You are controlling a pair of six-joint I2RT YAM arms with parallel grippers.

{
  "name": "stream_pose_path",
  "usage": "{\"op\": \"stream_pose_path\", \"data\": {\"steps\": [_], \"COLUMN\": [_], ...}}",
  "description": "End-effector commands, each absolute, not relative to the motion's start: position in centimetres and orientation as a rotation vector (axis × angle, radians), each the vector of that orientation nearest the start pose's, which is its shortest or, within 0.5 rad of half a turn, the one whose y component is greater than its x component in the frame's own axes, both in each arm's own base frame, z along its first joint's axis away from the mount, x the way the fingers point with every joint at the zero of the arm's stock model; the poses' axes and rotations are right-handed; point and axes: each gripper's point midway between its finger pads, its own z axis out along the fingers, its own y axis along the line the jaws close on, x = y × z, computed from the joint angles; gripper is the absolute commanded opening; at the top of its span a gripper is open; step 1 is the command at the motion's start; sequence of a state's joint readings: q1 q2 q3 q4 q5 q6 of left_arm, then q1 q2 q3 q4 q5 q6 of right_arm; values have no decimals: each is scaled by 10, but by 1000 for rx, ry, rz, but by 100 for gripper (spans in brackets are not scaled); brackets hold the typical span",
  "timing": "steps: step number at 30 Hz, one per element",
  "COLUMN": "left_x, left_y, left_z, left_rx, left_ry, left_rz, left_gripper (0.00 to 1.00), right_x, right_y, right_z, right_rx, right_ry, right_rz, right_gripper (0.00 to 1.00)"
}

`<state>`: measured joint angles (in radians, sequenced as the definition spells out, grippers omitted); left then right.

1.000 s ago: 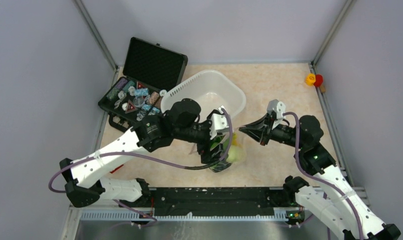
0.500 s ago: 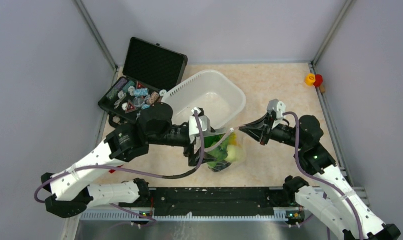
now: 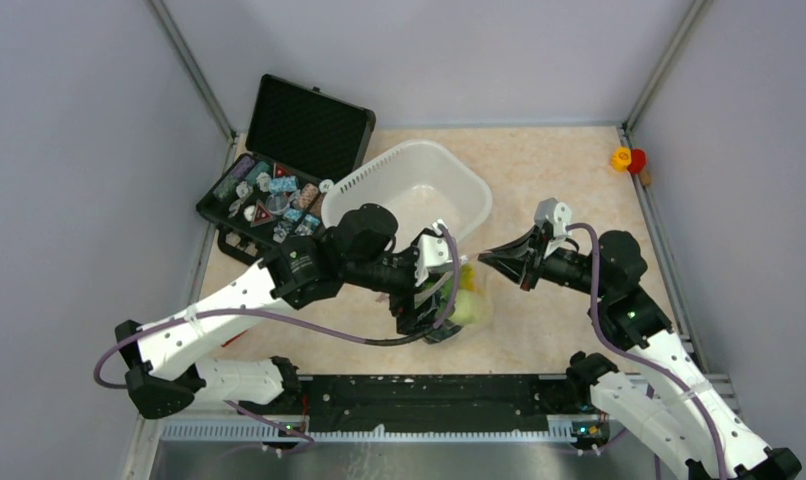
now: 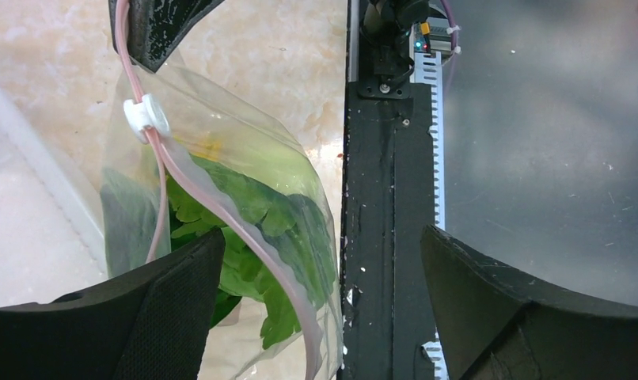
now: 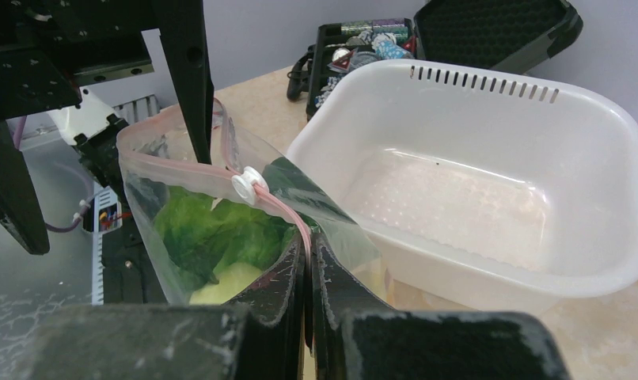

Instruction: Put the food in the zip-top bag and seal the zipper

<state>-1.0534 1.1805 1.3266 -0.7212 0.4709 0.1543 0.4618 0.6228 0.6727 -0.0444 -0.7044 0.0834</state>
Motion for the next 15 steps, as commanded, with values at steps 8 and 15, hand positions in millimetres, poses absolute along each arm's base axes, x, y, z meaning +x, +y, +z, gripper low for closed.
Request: {"op": "stream_pose_path", "data": {"steps": [8,15], "left_x": [90,72], "left_y": [-330,-331], "left_z": [317,318], "left_rx": [1409,1417], "left_ry": [1535,1506], "left_rz": [-1127,-1253], "left_gripper": [92,93], "right_x": [175,175], "right_y": [219,219], "right_z": [319,316], "right_rx": [-852,-852], "right_ry": [1345,1349], "right_rz": [969,972], "right_gripper": [0,0]}}
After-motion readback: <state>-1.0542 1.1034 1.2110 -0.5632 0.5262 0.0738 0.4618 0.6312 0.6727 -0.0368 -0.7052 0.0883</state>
